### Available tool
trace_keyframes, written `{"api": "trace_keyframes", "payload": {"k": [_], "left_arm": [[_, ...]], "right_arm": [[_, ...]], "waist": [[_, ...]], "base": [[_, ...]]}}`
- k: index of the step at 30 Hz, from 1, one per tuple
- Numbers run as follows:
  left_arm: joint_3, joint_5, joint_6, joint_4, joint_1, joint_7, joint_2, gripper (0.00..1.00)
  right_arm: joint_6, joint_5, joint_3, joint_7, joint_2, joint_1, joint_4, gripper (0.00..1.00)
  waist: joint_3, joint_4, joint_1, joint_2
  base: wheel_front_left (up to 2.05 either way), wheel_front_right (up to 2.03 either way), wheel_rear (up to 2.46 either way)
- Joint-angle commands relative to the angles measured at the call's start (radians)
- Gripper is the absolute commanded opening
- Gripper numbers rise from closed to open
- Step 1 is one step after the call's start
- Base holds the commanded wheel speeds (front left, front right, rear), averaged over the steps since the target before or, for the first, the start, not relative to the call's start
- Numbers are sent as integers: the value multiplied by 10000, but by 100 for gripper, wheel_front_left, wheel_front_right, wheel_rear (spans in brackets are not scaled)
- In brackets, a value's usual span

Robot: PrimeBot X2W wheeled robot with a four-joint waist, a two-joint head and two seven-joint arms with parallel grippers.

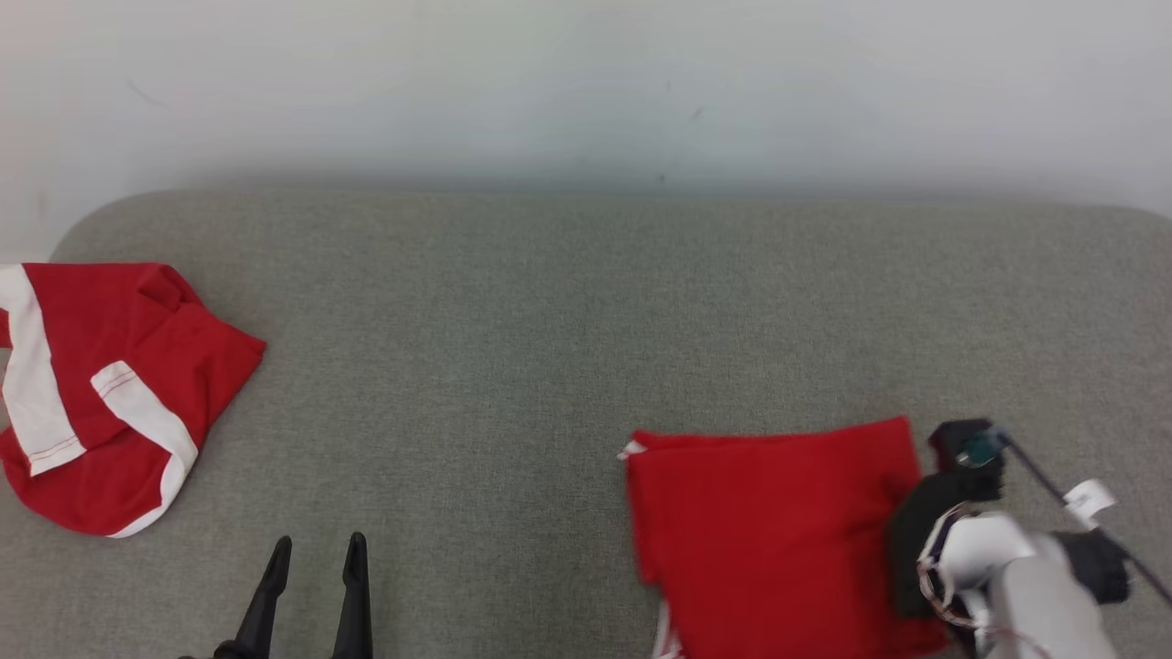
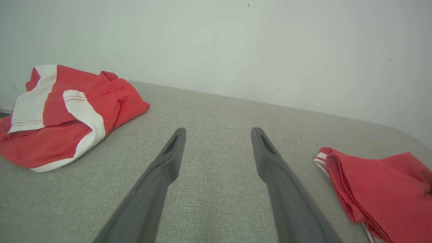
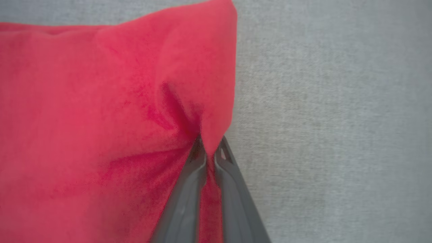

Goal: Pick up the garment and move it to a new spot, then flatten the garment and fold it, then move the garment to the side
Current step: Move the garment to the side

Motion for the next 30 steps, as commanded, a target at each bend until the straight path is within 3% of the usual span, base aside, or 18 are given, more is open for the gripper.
{"api": "trace_keyframes", "payload": {"k": [1, 6, 11, 17, 22, 30], "left_arm": [[39, 17, 30, -60, -145, -35, 59, 100], [16, 140, -2, -502, -523, -34, 224, 100], [-24, 163, -34, -995, -914, -35, 446, 100], [-66, 46, -55, -1523, -1269, -35, 640, 100], [-156, 214, -52, -1871, -1416, 7, 832, 100], [-310, 168, 19, -1900, -1405, 3, 759, 100]], "right_arm": [[-44, -170, -196, -54, -246, -175, -130, 0], [-36, -860, -966, -49, -1177, -886, -426, 0], [-37, -1177, -1457, -129, -2523, -1631, -147, 0], [-37, -1586, -2130, -508, -3659, -2298, 183, 0], [-36, -1930, -2479, -970, -4273, -2557, 514, 0], [-37, -2576, -3138, -1810, -4709, -2679, 833, 0]], "waist": [[258, -157, -1, -1], [1030, -256, -1, -1], [1882, -318, -1, -1], [2730, -403, -1, -1], [3162, -410, -1, -1], [3373, -424, -1, -1]], "base": [[0, 0, 0], [0, 0, 0], [0, 0, 0], [0, 0, 0], [0, 0, 0], [0, 0, 0]]}}
